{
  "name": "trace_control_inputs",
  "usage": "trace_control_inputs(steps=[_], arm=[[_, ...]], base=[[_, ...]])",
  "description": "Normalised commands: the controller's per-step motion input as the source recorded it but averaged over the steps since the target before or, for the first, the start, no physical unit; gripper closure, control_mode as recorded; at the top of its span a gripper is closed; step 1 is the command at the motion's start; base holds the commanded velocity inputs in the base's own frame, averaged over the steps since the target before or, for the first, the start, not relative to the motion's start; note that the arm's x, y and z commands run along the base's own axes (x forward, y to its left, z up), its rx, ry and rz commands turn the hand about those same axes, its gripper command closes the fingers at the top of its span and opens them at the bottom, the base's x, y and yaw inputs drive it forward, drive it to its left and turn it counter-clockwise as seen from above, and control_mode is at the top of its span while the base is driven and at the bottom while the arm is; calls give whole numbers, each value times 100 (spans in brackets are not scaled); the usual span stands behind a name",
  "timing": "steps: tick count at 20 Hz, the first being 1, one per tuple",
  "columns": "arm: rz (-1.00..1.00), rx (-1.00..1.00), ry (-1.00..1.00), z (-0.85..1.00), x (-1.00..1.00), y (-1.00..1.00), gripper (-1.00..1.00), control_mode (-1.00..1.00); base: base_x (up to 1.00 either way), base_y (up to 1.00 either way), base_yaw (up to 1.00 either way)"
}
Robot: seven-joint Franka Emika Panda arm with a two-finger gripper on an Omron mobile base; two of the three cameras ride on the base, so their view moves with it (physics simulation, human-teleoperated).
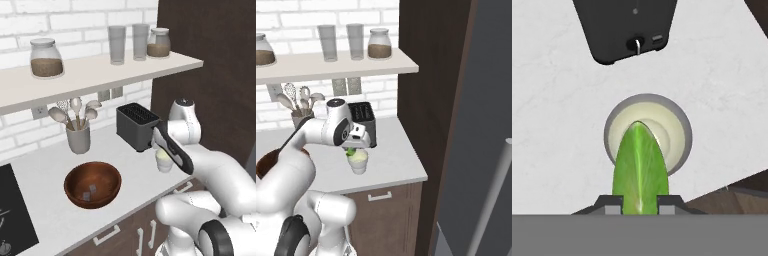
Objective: Grab a lemon wedge from the fridge and one ice cube from the ice bowl, and put them in the glass of lemonade.
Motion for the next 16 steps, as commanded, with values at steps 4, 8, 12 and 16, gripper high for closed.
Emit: trace_control_inputs(steps=[4, 8, 12, 16], arm=[[0, 0, 0, -5, 25, 0, 100, -100], [0, 0, 0, 0, 23, 0, 100, -100], [0, 0, 0, 0, 15, 0, 100, -100], [0, 0, 0, 0, 8, 0, 100, -100]], base=[[0, 0, 0], [0, 0, 0], [0, 0, 0], [0, 0, 0]])
